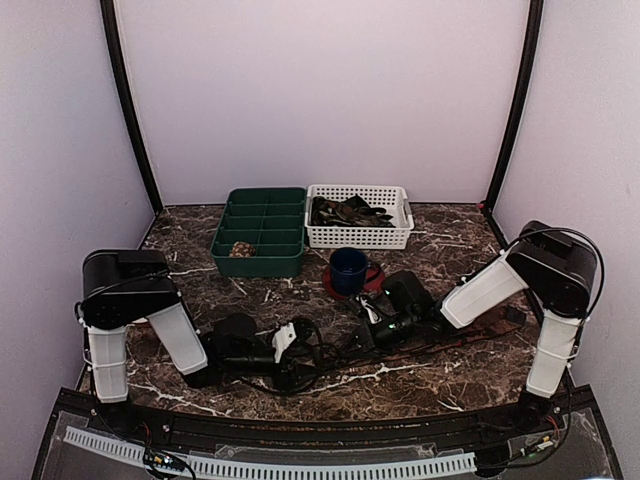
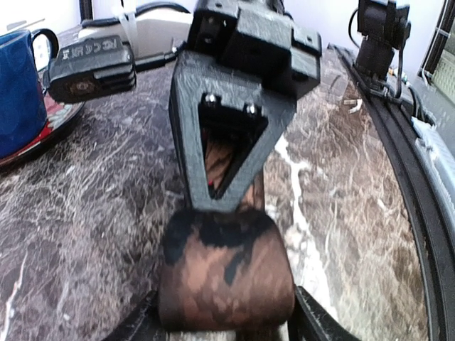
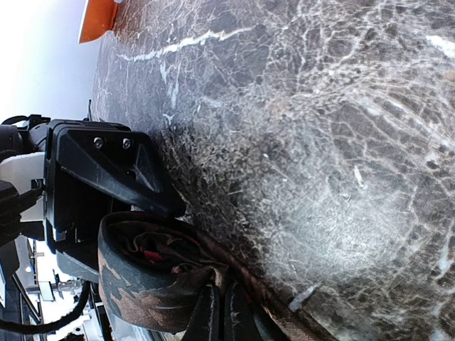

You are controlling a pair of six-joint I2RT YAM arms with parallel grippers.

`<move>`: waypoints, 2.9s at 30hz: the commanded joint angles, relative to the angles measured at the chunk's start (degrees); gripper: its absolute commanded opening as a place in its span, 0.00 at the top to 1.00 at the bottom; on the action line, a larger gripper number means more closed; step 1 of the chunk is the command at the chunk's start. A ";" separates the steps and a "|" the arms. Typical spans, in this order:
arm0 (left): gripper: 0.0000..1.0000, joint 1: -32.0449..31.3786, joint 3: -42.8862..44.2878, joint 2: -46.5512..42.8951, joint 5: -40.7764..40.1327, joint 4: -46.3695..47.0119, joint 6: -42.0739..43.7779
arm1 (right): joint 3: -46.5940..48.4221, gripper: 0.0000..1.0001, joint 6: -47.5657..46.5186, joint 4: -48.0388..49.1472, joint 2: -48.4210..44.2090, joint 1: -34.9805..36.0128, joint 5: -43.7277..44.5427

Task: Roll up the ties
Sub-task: Roll the tie at the center of the board.

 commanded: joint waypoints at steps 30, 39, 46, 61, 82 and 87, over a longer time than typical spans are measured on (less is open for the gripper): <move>0.65 -1.90 9.13 7.77 -6.44 -24.78 7.26 | -3.40 0.99 0.18 -1.27 -4.62 -1.54 0.36; 0.68 -1.98 9.35 6.83 -7.00 -30.98 8.81 | -1.61 0.64 0.28 -4.73 -9.84 -3.54 -1.48; 0.68 -1.99 9.62 6.62 -7.05 -31.86 9.11 | 2.23 0.62 0.35 -8.46 -7.58 -1.52 -1.82; 0.67 -1.99 9.44 6.53 -7.01 -30.78 8.81 | 4.56 0.65 -2.54 -16.53 -8.57 0.00 0.38; 0.13 -1.99 2.31 -16.39 -9.23 -21.30 8.56 | -3.09 1.00 -2.10 -11.04 -5.75 -2.35 1.92; 0.01 -1.99 -8.32 -19.19 -12.27 2.16 1.86 | -4.06 1.00 -2.32 -9.64 -4.88 -2.53 2.29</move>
